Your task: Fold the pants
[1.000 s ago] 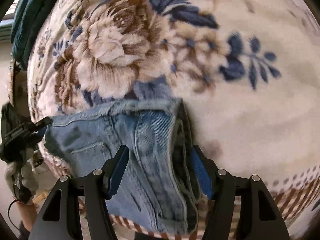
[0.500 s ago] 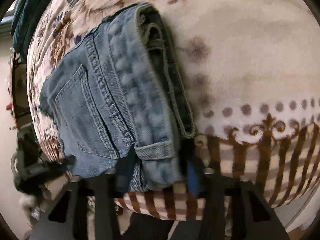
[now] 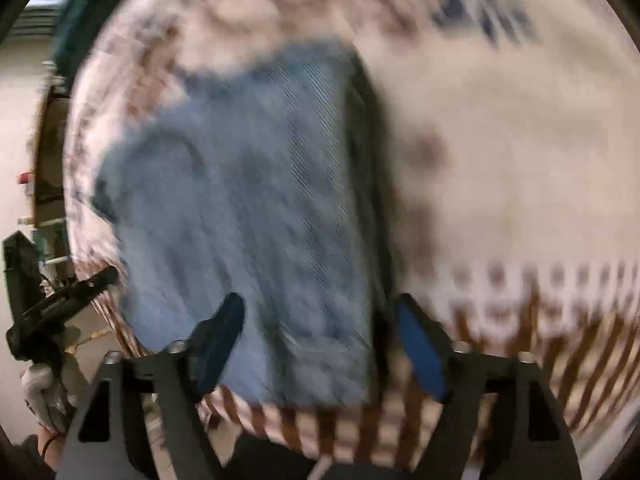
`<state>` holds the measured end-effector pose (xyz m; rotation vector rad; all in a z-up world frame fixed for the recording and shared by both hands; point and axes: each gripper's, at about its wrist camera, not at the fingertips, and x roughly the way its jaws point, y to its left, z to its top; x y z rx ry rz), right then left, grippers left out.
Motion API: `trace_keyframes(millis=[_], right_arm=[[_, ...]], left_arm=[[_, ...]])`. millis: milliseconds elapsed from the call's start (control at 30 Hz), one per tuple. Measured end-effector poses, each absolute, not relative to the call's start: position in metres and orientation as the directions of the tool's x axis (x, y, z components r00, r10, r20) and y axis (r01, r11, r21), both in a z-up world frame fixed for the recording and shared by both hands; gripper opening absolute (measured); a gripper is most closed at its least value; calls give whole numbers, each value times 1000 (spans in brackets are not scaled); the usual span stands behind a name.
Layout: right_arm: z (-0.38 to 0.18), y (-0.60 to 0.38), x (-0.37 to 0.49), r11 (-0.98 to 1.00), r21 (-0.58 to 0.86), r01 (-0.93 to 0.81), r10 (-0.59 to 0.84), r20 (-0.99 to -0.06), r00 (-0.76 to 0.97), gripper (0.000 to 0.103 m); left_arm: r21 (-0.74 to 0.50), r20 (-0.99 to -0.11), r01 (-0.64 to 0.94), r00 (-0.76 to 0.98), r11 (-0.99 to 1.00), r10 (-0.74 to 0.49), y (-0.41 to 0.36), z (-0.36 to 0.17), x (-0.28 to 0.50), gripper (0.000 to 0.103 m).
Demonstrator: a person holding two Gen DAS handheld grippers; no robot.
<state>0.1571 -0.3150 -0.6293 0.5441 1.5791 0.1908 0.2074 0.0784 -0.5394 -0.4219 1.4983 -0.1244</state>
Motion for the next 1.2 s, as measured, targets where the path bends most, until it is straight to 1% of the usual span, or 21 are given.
trace_keyframes(millis=[67,133,200,300,367,433,500,567,600,633,667,733,833,900,1000,1033,1067,1100,1133,1167,1200], right_arm=[[-628,-320,169,862,450,233,451,-891,54,84],[-644,-331,178,845,471,252,471,-880,64,84],[-665,-340,186,812,515,273,524,-850,46,89],[-672,-340,193,766,587,260,593,-802,64,89],[-668,-339,192,695,685,220,689,-721,70,86],[-665,-338,190,660,726,192,730,-680,63,84],[-666,-350,186,566,796,215,802,-592,77,79],[-672,-360,184,527,814,244,824,-559,88,75],[-675,-364,183,523,815,250,827,-556,83,74],[-678,-366,183,552,797,247,810,-582,68,73],[-681,-366,184,606,759,237,774,-632,45,72],[-688,-358,189,647,730,219,746,-665,13,71],[-684,-340,199,701,691,174,705,-708,-31,75],[-681,-336,200,709,688,154,701,-712,-45,77],[-677,-331,201,666,736,124,745,-665,-51,77],[-679,-332,203,661,742,113,750,-659,-59,77],[-681,-333,205,668,737,102,744,-665,-65,77],[-680,-329,204,675,732,97,738,-672,-64,77],[-680,-329,203,688,720,94,725,-686,-61,76],[-682,-321,203,698,710,98,716,-696,-54,76],[-682,-324,201,694,712,109,718,-694,-40,76]], left_arm=[[-433,-900,-227,162,872,-404,93,-548,214,52],[-487,-874,-281,162,827,-459,101,-569,215,52],[-535,-844,-317,159,783,-512,99,-582,216,52],[-604,-792,-328,147,727,-592,93,-593,216,52],[-625,-775,-305,130,718,-619,91,-594,216,52],[-665,-740,-277,120,693,-662,92,-593,215,56],[-720,-683,-267,106,641,-723,89,-594,214,56],[-730,-671,-243,78,638,-738,81,-593,217,58],[-714,-690,-214,54,666,-722,75,-594,220,61],[-696,-708,-190,28,692,-705,70,-598,222,62],[-683,-718,-190,-3,705,-696,66,-607,225,63],[-675,-718,-222,-22,704,-696,65,-617,232,63],[-648,-741,-214,-46,731,-670,67,-608,235,63],[-626,-763,-200,-42,754,-645,68,-601,231,63],[-607,-783,-165,-43,777,-620,64,-601,226,64],[-608,-781,-167,-46,776,-623,61,-604,227,65],[-612,-778,-170,-46,773,-626,59,-608,228,72],[-622,-769,-176,-47,763,-638,55,-611,231,82],[-640,-752,-186,-48,745,-658,50,-611,235,87],[-655,-740,-180,-45,734,-671,44,-609,238,91],[-653,-744,-161,-49,740,-667,38,-608,241,91]])
